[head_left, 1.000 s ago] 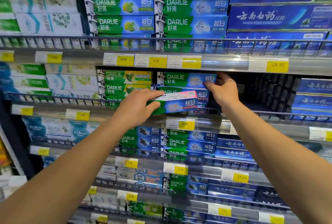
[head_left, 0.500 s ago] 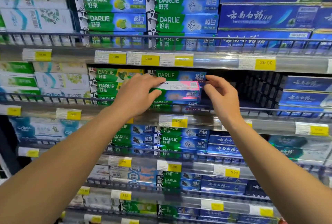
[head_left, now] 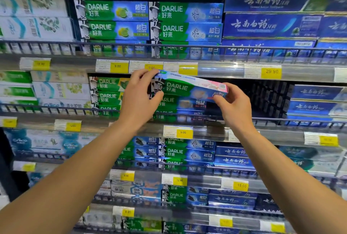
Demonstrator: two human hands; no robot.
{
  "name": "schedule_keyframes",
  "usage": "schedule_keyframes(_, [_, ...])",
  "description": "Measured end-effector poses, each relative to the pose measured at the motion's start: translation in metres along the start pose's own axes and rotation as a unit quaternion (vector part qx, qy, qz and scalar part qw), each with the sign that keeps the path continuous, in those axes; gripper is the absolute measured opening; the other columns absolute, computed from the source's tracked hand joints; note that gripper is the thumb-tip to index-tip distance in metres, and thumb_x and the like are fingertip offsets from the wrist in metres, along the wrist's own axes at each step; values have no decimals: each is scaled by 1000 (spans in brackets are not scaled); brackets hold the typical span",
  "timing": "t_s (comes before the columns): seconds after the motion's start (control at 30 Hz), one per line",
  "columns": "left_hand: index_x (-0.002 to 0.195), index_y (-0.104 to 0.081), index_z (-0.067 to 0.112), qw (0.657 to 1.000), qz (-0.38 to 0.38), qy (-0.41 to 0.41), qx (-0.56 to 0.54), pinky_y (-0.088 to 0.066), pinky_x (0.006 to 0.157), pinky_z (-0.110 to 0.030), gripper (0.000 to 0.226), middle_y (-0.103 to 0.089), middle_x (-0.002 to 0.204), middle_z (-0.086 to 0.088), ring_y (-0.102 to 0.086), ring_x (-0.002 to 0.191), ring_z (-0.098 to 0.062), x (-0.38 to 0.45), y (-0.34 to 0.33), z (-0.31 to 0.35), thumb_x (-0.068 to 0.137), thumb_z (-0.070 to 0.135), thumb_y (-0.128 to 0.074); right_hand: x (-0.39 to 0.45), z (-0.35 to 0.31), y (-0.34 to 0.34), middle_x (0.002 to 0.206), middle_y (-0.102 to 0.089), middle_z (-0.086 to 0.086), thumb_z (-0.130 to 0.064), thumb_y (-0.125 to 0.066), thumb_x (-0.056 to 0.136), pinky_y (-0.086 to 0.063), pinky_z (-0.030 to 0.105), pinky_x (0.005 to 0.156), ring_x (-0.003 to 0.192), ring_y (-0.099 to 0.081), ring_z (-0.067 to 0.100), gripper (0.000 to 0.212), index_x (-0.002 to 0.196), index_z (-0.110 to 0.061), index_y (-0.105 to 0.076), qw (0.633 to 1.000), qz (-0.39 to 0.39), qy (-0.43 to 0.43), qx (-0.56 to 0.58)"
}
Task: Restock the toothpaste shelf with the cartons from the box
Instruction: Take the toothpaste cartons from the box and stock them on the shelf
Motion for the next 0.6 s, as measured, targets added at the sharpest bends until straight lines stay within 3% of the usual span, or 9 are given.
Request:
schedule_keyframes(0.1, [146, -33, 31, 998, -23, 40, -44, -36, 102, -29, 68, -44, 141, 2, -45, 122, -16, -13, -13, -9, 86, 27, -66, 0, 1, -6, 91, -69, -11, -16, -68, 84, -54, 37, 80, 87, -65, 15, 27, 105, -31, -60, 1000, -10, -2, -10])
schedule_keyframes(0.2, [147, -27, 36, 991, -35, 87, -96, -47, 97, -45, 74, -43, 143, 4, -52, 115, -18, -25, -23, -20, 84, 27, -67, 1, 3, -10, 91, -70, -2, -17, -69, 83, -54, 39, 79, 85, -64, 21, 27, 103, -34, -60, 999, -11, 0, -31])
schedule_keyframes(0.27, [148, -25, 35, 989, -44, 97, -99, -43, 102, -48, 76, -39, 147, 4, -45, 127, -21, -29, -27, -25, 85, 27, -66, 2, 2, -13, 91, -69, -7, -18, -69, 83, -53, 32, 79, 85, -64, 16, 28, 106, -32, -61, 999, -14, -1, -42])
schedule_keyframes(0.4, [151, -18, 32, 989, -50, 105, -86, -34, 109, -44, 82, -35, 150, 3, -33, 136, -22, -23, -26, -30, 84, 27, -66, 9, -1, -20, 90, -63, -11, -24, -67, 87, -44, 19, 71, 80, -59, 7, 35, 121, -21, -59, 998, -13, -3, -69])
schedule_keyframes(0.6, [150, -17, 22, 985, -70, 138, -81, -29, 107, -38, 79, -34, 149, -5, -30, 137, -23, -13, -38, -34, 86, 25, -64, 23, 5, -29, 105, -58, 6, -29, -64, 87, -37, 24, 78, 90, -56, 18, 36, 121, -18, -59, 994, 6, -31, -107])
Point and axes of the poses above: each hand's wrist, its own x-axis towards the middle knuckle, its own y-axis out of the back of the hand, z = x × y, the point moved 9 cm from there along x, towards the middle knuckle
